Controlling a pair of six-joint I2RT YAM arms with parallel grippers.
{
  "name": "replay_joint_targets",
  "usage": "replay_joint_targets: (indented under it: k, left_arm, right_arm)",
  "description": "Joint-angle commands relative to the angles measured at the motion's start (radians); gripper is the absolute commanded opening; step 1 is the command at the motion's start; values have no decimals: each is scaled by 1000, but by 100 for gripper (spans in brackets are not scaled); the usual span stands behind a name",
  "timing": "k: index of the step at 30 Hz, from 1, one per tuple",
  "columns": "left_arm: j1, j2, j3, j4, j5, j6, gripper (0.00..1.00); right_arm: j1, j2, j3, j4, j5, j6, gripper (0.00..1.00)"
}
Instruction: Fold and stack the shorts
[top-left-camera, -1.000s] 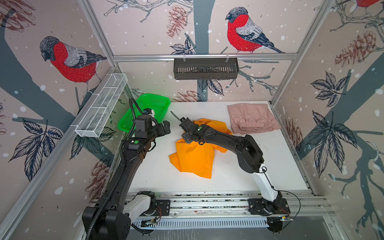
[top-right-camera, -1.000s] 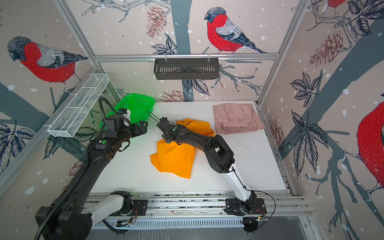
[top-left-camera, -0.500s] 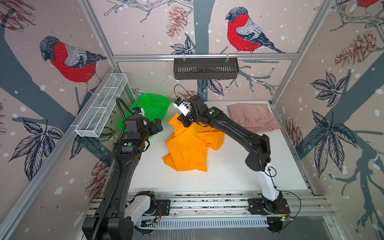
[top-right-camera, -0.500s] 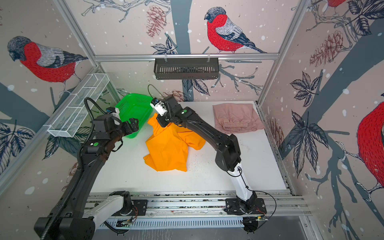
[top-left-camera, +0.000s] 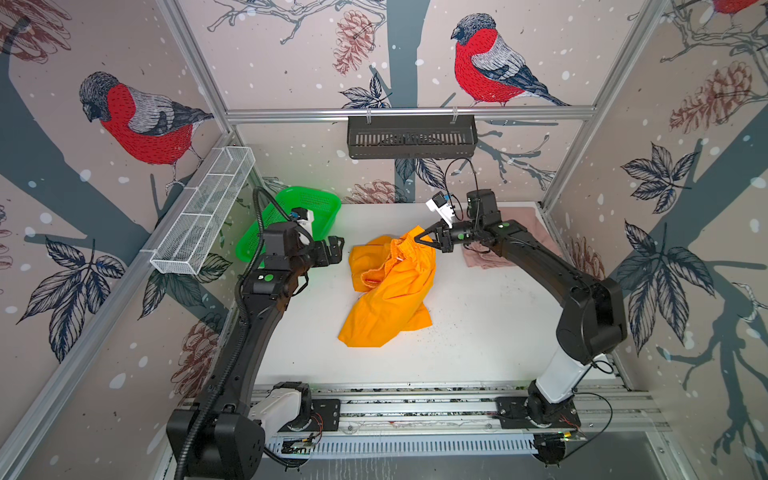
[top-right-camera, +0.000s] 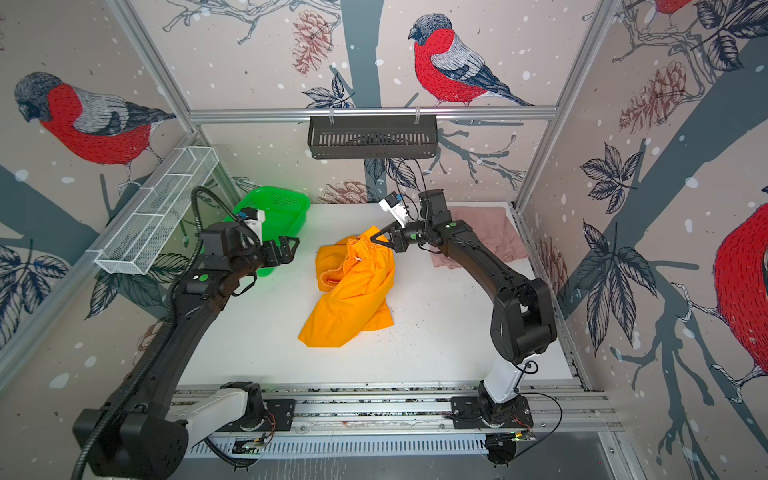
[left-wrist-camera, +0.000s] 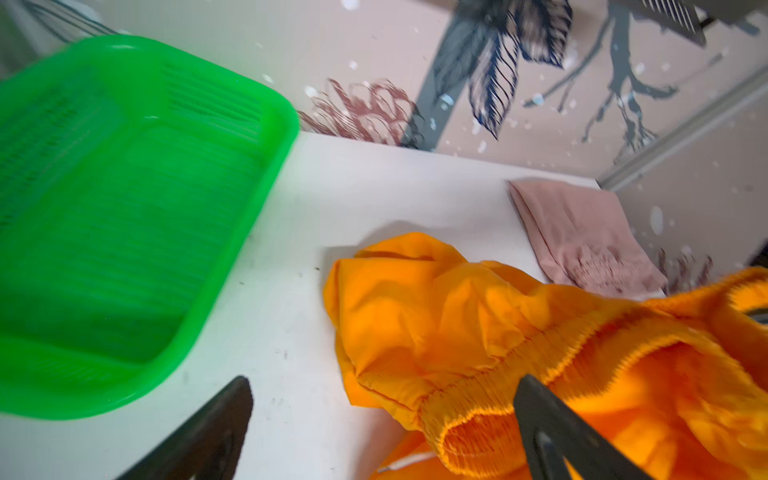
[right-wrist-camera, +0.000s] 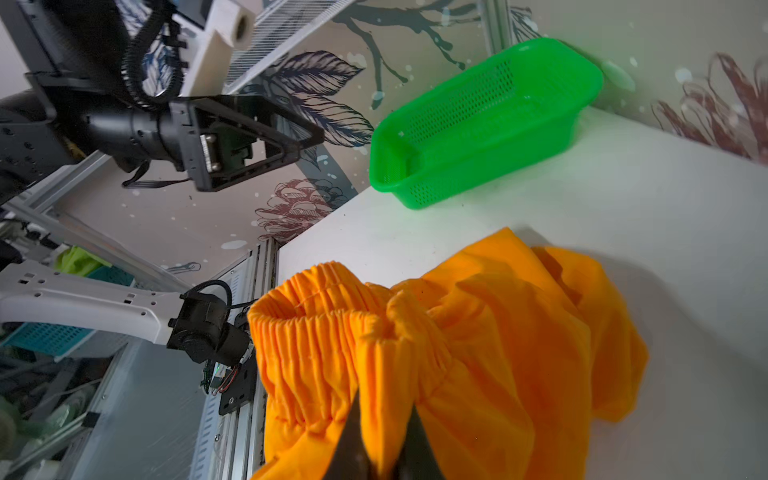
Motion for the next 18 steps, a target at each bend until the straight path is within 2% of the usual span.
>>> replay_joint_targets:
  k: [1,5,9,12,15,18]
  left_arm:
    - [-57,56,-33,97,73,13,98]
    - [-74,142,-118,220,121,-47,98]
    - [-111,217,-134,225,109,-5,98]
    - [-178,233,-156,233,45,46,98]
    - [-245,261,-165,213,-65,108,98]
    - [-271,308,-156,177,-145,123,98]
  right_arm:
    - [-35,8,-76,84,5,15,16]
    - [-61,52,-91,44,-3,-25,15]
    - [-67,64,-96,26,5,-47,16]
    - [-77,55,-105,29,30,-42,19]
    - [-101,47,-115,37,80,-11,23]
    - [-126,38,-138,58,98,15,28]
